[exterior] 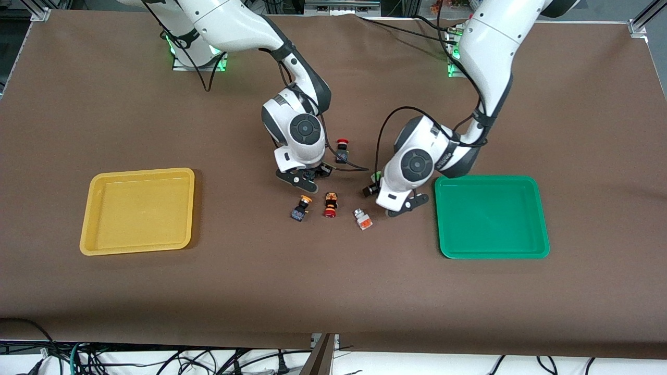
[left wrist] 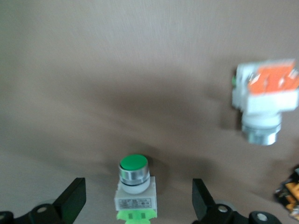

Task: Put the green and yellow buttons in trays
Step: 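Carry the yellow button with the right gripper while the left gripper lifts green, then drop the yellow button with the right gripper while the left gripper drops green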

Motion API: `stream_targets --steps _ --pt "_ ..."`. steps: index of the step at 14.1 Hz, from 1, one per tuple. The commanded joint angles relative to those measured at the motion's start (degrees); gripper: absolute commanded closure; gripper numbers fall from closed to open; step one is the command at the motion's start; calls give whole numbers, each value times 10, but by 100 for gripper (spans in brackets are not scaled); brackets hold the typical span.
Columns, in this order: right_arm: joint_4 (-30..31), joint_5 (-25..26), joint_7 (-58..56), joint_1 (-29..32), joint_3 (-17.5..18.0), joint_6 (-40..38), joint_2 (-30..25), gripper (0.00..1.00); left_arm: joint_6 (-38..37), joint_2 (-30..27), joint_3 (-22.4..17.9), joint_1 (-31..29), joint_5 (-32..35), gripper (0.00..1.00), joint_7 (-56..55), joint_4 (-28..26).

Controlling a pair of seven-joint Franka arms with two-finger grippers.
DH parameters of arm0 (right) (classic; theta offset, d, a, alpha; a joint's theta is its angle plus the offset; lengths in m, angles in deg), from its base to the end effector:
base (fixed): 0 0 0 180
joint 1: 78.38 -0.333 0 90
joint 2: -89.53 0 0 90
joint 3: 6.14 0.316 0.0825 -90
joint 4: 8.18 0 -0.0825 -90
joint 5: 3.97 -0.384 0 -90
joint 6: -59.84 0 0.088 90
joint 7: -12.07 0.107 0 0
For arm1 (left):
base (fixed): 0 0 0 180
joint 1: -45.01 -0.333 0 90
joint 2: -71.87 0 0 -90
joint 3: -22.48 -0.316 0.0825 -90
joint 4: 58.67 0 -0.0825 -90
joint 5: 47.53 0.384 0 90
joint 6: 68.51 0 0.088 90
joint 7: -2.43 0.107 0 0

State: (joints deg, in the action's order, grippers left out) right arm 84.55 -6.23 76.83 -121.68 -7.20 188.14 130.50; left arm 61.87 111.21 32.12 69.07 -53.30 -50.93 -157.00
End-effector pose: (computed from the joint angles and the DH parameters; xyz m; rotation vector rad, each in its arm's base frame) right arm 0.5029 0.4602 0.1971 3.0086 -0.6334 -0.1076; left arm 0.5517 -0.3601 0.1852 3.0003 0.6778 -0.3275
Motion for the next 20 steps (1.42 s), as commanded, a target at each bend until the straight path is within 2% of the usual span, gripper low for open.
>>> stream_targets --steps 1,5,7,8,9,11,12,14,17,18,20 --pt "-4 -8 -45 8 -5 -8 -15 100 29 -9 -8 14 -4 0 -10 -37" --pt "-4 -9 -219 103 -10 -120 -77 100 26 -8 -8 19 -3 0 -10 -46" --pt "-4 -8 -298 155 -27 -153 -96 100 19 -8 -8 19 -1 66 -3 -45" --pt "-4 -8 -333 167 -49 -163 -97 100 15 -8 -8 19 -1 85 -3 -44" --pt "-2 -7 -374 169 -80 -165 -97 100 13 -8 -8 18 -1 99 -3 -42" --pt "1 -8 -482 181 -142 -159 -89 99 9 -12 -8 13 0 100 -2 -38" --pt "2 -9 -536 209 -148 -156 -85 99 8 -15 -8 11 0 100 -2 -35" --pt "2 -8 -619 270 -148 -145 -75 99 -19 -24 -15 3 2 100 19 -16" --pt "3 -9 -748 350 -148 -90 -48 99 -154 -25 -28 -31 22 100 103 75" --pt "3 -9 -770 369 -147 -76 -39 99 -190 -30 -28 -50 22 100 134 101" --pt "3 -9 -779 381 -147 -69 -31 98 -222 -46 -30 -82 23 100 216 111"
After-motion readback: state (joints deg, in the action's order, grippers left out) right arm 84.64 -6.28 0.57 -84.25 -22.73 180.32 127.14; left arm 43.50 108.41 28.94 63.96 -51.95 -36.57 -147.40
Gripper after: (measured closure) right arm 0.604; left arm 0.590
